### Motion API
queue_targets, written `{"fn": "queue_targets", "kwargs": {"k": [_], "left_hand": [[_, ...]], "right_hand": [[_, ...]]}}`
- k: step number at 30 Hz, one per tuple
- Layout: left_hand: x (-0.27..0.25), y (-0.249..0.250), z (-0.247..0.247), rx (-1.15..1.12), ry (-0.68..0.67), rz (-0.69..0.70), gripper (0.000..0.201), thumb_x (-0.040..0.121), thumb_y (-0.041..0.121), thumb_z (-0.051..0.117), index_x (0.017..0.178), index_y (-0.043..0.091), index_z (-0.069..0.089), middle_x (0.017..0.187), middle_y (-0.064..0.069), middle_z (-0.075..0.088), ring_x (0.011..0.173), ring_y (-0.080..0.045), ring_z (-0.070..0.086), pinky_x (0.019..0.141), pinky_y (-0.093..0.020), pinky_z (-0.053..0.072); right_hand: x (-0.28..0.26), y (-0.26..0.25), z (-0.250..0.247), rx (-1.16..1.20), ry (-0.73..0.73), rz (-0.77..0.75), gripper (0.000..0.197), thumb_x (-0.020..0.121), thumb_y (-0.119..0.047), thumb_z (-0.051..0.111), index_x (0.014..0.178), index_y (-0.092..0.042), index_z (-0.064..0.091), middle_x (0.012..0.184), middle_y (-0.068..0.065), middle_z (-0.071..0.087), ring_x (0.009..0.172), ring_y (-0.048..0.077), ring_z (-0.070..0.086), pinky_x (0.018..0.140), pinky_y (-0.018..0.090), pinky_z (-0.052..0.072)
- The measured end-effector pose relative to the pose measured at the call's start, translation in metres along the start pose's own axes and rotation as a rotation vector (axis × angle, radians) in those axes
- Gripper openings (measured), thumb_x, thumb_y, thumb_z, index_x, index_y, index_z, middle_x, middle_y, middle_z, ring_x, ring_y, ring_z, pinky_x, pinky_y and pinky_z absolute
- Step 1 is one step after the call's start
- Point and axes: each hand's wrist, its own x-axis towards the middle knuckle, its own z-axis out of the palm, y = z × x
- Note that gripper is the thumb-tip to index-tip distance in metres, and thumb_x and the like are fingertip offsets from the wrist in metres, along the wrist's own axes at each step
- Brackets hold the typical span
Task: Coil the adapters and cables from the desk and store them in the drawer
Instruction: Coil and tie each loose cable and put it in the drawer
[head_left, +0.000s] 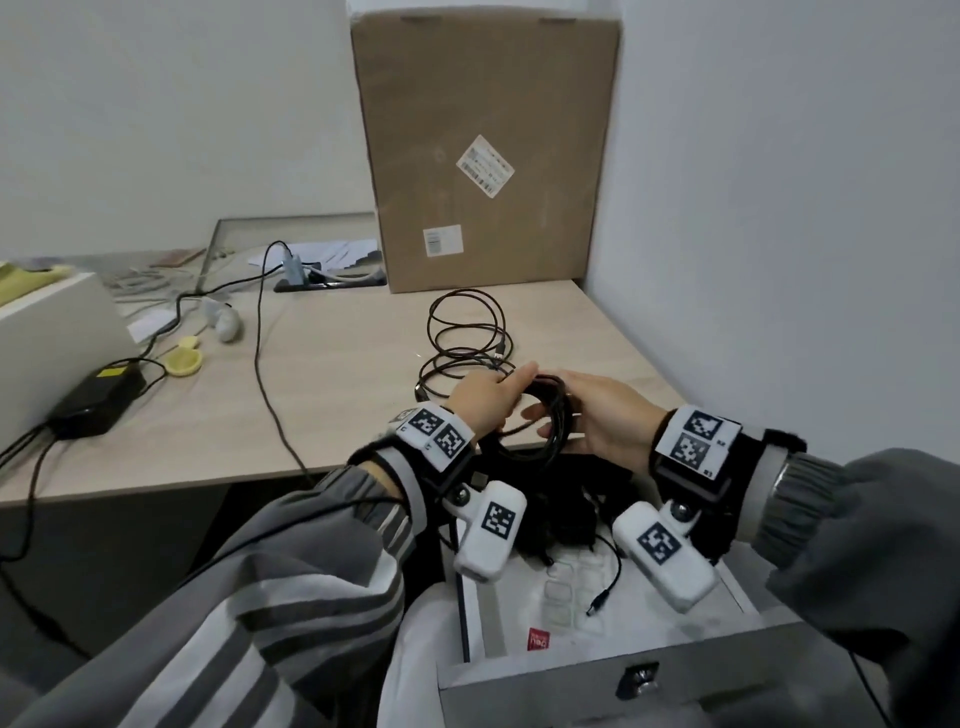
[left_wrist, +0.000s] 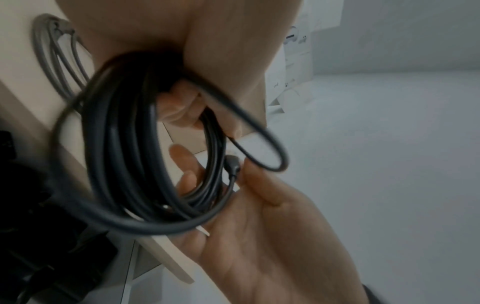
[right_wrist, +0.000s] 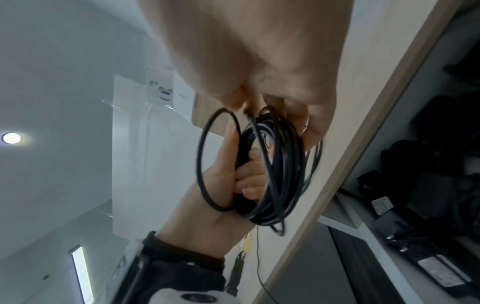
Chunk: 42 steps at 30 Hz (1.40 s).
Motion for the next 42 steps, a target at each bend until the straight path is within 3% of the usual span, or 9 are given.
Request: {"fn": "queue_targets", "kwargs": {"k": [2,8,15,22,26,33,37,40,42], "left_hand": [[0.009,-0.006,-0.003,-0.018,0.004,-0.002,0.053,0.093,0.055,0.046,0.065,0.011,0.053,0.058,-0.004,0.050,0.056,-0.023,0.049,0.065,-0.032,0.039],[0.017,-0.012,-0.007,-0.424,-0.112,-0.076,0.043,0.097,0.046,0.047,0.068,0.014,0.047,0.040,0.011,0.036,0.035,-0.008,0.033,0.047,-0.025,0.035],[0.030,-0.011,-0.004,-0.366,-0.232,-0.072,0.043,0.097,0.050,0.043,0.074,0.014,0.049,0.058,0.003,0.048,0.050,-0.013,0.050,0.063,-0.029,0.042],[0.031,-0.006,0.006,-0.530,-0.336,-0.137,0.027,0.097,0.037,0.052,0.093,0.010,0.055,0.087,-0.008,0.063,0.076,-0.018,0.061,0.070,-0.028,0.056],[0.021,-0.004,0.017,-0.696,-0.394,-0.158,0.016,0.100,0.015,0.048,0.100,0.002,0.058,0.078,-0.007,0.068,0.066,-0.015,0.067,0.065,-0.024,0.057],[0.001,-0.010,0.031,-0.687,-0.540,-0.201,0.017,0.099,0.012,0.048,0.101,0.002,0.061,0.078,-0.008,0.064,0.063,-0.014,0.066,0.061,-0.022,0.056],[-0.013,-0.010,0.044,-0.672,-0.651,-0.263,0.015,0.098,0.011,0.048,0.098,0.004,0.062,0.079,-0.008,0.068,0.067,-0.014,0.067,0.063,-0.022,0.056],[-0.021,-0.016,0.058,-0.532,-0.703,-0.278,0.015,0.098,0.015,0.050,0.102,0.009,0.063,0.083,-0.002,0.071,0.078,-0.010,0.065,0.072,-0.020,0.050],[-0.025,-0.022,0.069,-0.527,-0.734,-0.336,0.015,0.098,0.013,0.049,0.103,0.007,0.063,0.080,-0.002,0.071,0.073,-0.007,0.067,0.067,-0.017,0.053]], "right_hand": [[0.008,-0.002,0.004,-0.070,-0.025,0.000,0.040,0.099,-0.047,0.035,0.106,-0.019,0.063,0.083,0.002,0.062,0.069,0.015,0.050,0.067,0.028,0.046],[0.034,-0.004,0.004,-0.307,0.025,-0.149,0.022,0.102,-0.019,0.034,0.088,-0.011,0.048,0.073,0.005,0.051,0.061,0.015,0.046,0.056,0.024,0.038],[0.053,0.003,-0.008,-0.444,0.157,-0.179,0.021,0.100,-0.017,0.035,0.101,-0.006,0.052,0.069,0.001,0.047,0.056,0.013,0.044,0.055,0.022,0.036],[0.051,0.010,-0.033,-0.218,0.362,-0.174,0.022,0.100,-0.016,0.035,0.085,-0.013,0.050,0.067,0.001,0.045,0.056,0.013,0.040,0.055,0.023,0.033],[0.039,0.023,-0.042,-0.075,0.370,-0.119,0.025,0.101,-0.016,0.034,0.081,-0.014,0.049,0.067,0.002,0.045,0.055,0.013,0.040,0.053,0.023,0.032],[-0.011,0.025,-0.070,-0.021,0.146,0.163,0.020,0.101,-0.018,0.041,0.100,-0.008,0.058,0.076,0.003,0.064,0.065,0.012,0.065,0.068,0.027,0.049],[-0.037,0.029,-0.087,-0.339,0.073,0.267,0.017,0.098,-0.021,0.048,0.090,-0.016,0.063,0.080,-0.002,0.067,0.073,0.010,0.050,0.058,0.023,0.029],[-0.047,0.038,-0.092,-0.435,0.082,0.355,0.022,0.097,-0.018,0.050,0.077,-0.015,0.058,0.068,-0.007,0.065,0.058,0.006,0.036,0.047,0.018,0.020],[-0.046,0.049,-0.097,-0.433,0.071,0.453,0.019,0.096,-0.017,0.053,0.078,-0.013,0.058,0.078,0.002,0.066,0.055,0.007,0.033,0.043,0.015,0.021]]}}
